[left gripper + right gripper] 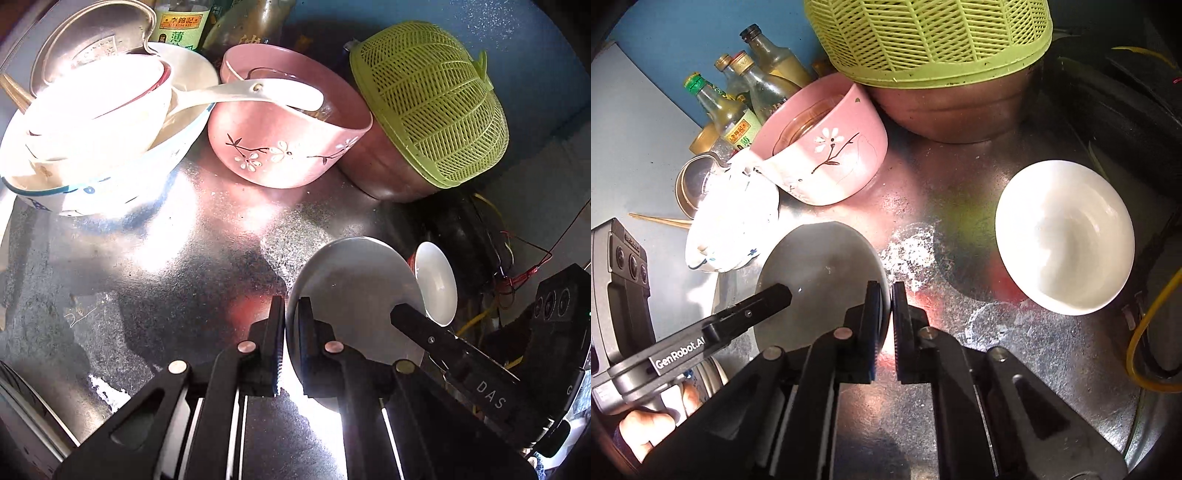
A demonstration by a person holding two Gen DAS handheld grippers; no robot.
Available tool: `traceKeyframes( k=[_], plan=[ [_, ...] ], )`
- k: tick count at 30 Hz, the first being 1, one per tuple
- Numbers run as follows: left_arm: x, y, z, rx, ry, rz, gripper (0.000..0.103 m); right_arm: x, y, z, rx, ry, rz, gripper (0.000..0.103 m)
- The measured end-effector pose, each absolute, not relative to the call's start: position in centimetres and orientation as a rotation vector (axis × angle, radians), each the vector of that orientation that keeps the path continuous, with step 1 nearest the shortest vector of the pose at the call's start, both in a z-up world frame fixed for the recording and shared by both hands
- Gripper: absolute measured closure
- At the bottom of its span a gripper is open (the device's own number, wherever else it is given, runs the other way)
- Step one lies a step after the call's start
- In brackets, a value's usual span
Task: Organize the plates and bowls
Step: 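Lift the red-rimmed bowl and carry it over the plate stack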
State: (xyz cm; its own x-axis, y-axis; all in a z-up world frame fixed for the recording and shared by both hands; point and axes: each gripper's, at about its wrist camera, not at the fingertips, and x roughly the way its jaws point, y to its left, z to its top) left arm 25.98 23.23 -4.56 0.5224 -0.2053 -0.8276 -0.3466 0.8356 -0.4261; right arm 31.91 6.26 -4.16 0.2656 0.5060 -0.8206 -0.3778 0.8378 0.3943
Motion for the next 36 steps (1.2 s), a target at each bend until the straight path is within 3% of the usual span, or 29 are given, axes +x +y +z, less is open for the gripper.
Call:
traceKeyframes(
  k=[18, 36],
  plan=[
    [13.3, 21.4, -0.2, -0.545, 0.999, 0.198, 0.098, 21.7, 5.3, -1.4, 0.125, 1.171, 0.759, 0.095],
    [6.7, 24.5, 1.0, -0.581, 0.962, 0.331, 0.098, 17.2, 9.8, -0.6, 0.046, 1.175, 0.899, 0.095]
  ],
)
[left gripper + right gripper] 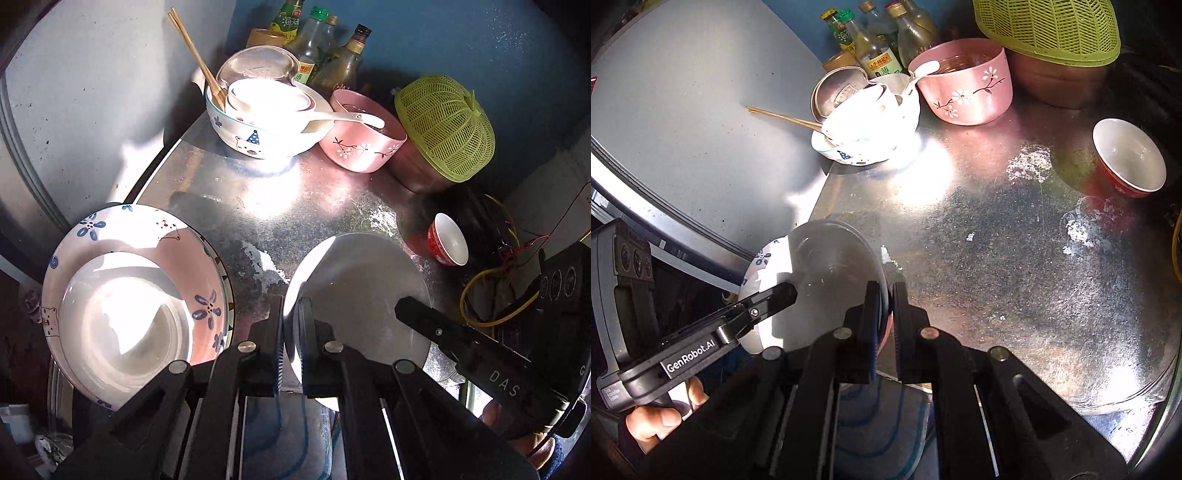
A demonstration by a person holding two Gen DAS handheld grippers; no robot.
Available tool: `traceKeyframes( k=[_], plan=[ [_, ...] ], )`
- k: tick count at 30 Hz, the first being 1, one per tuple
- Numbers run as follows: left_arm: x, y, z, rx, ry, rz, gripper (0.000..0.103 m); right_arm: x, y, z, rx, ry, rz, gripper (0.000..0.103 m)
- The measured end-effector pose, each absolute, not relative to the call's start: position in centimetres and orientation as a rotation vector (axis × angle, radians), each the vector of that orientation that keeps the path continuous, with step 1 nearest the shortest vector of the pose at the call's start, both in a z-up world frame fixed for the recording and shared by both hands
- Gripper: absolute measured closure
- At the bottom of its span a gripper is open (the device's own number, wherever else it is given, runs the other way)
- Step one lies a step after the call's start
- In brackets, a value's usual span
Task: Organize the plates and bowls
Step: 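Lift the red-rimmed bowl and carry it over the plate stack, then lower the red-rimmed bowl into the stacked bowl and open the right gripper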
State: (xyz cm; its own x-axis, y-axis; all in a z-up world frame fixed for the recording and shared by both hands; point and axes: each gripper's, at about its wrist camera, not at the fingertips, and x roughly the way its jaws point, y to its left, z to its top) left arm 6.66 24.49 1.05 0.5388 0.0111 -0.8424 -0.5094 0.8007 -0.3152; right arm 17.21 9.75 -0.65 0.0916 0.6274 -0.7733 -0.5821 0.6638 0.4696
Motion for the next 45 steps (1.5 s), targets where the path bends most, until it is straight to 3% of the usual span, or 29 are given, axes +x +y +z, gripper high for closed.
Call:
traceKeyframes(
  k=[26, 42, 45],
  plan=[
    [-4.1, 33.7, 0.8, -0.721, 0.882, 0.599, 0.099, 10.8, 22.4, -1.3, -0.141, 1.193, 1.152, 0.095],
    [-4.0, 34.8, -1.9, -0.742, 0.937, 0.584, 0.098, 10.6, 24.1, -4.2, -0.187, 1.245, 1.118, 0.095],
    [-4.0, 34.9, -1.8, -0.744, 0.933, 0.58, 0.092, 10.6, 24.1, -4.0, -0.187, 1.245, 1.118, 0.095]
  ],
)
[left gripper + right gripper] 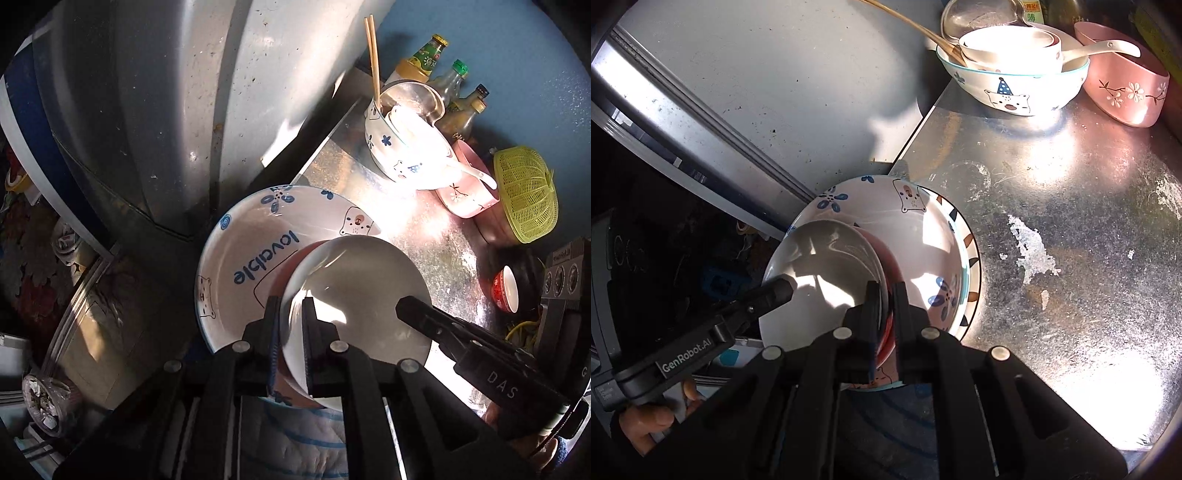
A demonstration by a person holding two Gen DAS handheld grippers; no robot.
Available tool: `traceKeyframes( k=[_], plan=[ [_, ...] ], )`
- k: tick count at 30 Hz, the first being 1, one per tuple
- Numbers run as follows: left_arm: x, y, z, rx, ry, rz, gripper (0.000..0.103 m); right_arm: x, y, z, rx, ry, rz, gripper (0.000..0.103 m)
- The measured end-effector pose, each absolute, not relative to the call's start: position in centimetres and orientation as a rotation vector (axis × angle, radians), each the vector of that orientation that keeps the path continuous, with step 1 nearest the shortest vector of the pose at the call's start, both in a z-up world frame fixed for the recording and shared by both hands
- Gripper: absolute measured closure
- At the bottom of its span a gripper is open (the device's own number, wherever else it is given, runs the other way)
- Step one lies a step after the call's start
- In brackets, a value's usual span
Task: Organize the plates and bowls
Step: 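Lower the red-rimmed bowl into the stacked bowl and open the right gripper, then move the right gripper to the last red-rimmed bowl by the basket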
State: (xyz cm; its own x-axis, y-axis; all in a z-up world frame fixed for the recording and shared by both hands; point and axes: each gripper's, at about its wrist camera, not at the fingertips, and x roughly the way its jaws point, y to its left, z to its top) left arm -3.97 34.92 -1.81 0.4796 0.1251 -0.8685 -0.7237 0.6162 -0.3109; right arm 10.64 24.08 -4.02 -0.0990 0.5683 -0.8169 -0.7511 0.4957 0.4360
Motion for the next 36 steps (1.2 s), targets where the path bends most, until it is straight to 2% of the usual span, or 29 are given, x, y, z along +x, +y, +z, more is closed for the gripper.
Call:
traceKeyframes(
  k=[4, 6, 8, 11, 13, 14, 15, 16, 17, 18, 21, 23, 36],
  plan=[
    [-3.9, 34.8, -1.5, -0.746, 0.923, 0.571, 0.08, 10.8, 24.1, -4.0, -0.196, 1.243, 1.112, 0.093],
    [-3.8, 34.6, -1.0, -0.729, 0.914, 0.583, 0.069, 10.9, 24.0, -3.8, -0.188, 1.24, 1.107, 0.093],
    [-4.0, 34.6, -0.5, -0.717, 0.888, 0.597, 0.052, 11.1, 23.9, -3.7, -0.183, 1.233, 1.104, 0.093],
    [-4.5, 34.8, 0.0, -0.722, 0.867, 0.613, 0.049, 11.5, 23.8, -3.6, -0.179, 1.241, 1.104, 0.092],
    [-4.7, 35.0, 0.1, -0.724, 0.863, 0.625, 0.048, 11.6, 23.7, -3.4, -0.179, 1.24, 1.097, 0.087],
    [-4.8, 35.1, 0.1, -0.725, 0.863, 0.628, 0.042, 11.6, 23.5, -3.3, -0.179, 1.236, 1.09, 0.082],
    [-4.9, 35.1, 0.1, -0.726, 0.865, 0.632, 0.038, 11.6, 23.2, -3.3, -0.17, 1.233, 1.087, 0.059],
    [-5.0, 35.1, 0.1, -0.728, 0.865, 0.634, 0.029, 11.8, 22.9, -3.1, -0.152, 1.227, 1.083, 0.026],
    [-5.1, 35.1, 0.1, -0.729, 0.865, 0.637, 0.024, 11.9, 22.5, -2.9, -0.13, 1.218, 1.08, 0.013],
    [-5.1, 35.1, 0.1, -0.725, 0.869, 0.641, 0.023, 12.0, 22.0, -2.7, -0.111, 1.205, 1.077, 0.001],
    [-4.9, 35.0, -0.1, -0.722, 0.886, 0.64, 0.018, 12.4, 21.2, -2.1, -0.1, 1.198, 1.075, 0.001],
    [-4.9, 34.9, -0.1, -0.721, 0.887, 0.647, 0.002, 12.6, 20.7, -1.7, -0.099, 1.189, 1.063, 0.0],
    [-3.9, 33.2, 0.3, -0.656, 0.905, 0.642, 0.001, 14.4, 17.2, -0.8, -0.048, 1.162, 0.977, 0.0]
  ],
)
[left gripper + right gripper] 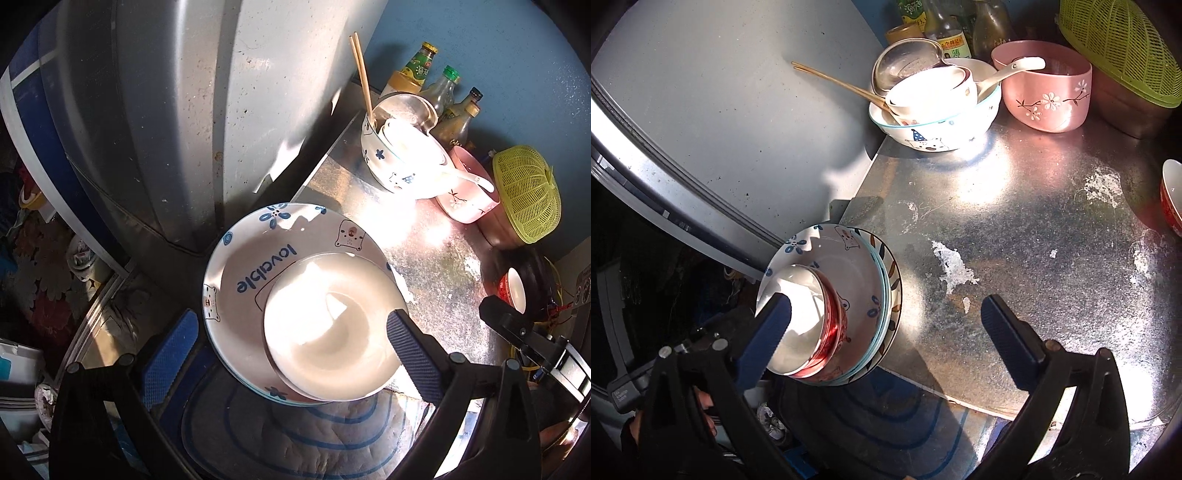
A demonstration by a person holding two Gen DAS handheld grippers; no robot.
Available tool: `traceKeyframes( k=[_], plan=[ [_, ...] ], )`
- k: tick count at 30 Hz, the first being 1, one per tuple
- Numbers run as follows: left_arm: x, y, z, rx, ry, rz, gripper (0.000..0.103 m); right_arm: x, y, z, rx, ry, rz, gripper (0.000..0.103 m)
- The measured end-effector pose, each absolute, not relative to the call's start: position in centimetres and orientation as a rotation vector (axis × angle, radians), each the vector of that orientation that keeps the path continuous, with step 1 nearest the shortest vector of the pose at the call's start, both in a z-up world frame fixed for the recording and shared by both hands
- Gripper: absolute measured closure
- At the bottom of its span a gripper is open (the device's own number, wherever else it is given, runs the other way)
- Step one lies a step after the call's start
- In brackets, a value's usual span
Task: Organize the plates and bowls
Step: 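Move the right gripper to the last red-rimmed bowl by the basket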
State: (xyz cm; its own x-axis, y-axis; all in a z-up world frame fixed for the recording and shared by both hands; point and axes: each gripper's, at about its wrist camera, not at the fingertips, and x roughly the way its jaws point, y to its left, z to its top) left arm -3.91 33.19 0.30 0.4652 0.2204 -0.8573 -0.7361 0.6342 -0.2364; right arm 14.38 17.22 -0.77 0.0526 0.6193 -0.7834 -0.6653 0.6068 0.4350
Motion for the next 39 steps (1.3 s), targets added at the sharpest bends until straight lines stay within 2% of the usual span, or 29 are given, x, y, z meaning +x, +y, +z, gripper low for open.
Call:
traceKeyframes(
  k=[39],
  plan=[
    [4.2, 27.1, 1.3, -0.498, 0.974, 0.464, 0.001, 18.5, 8.4, -0.5, 0.093, 1.165, 0.796, 0.0]
  ],
)
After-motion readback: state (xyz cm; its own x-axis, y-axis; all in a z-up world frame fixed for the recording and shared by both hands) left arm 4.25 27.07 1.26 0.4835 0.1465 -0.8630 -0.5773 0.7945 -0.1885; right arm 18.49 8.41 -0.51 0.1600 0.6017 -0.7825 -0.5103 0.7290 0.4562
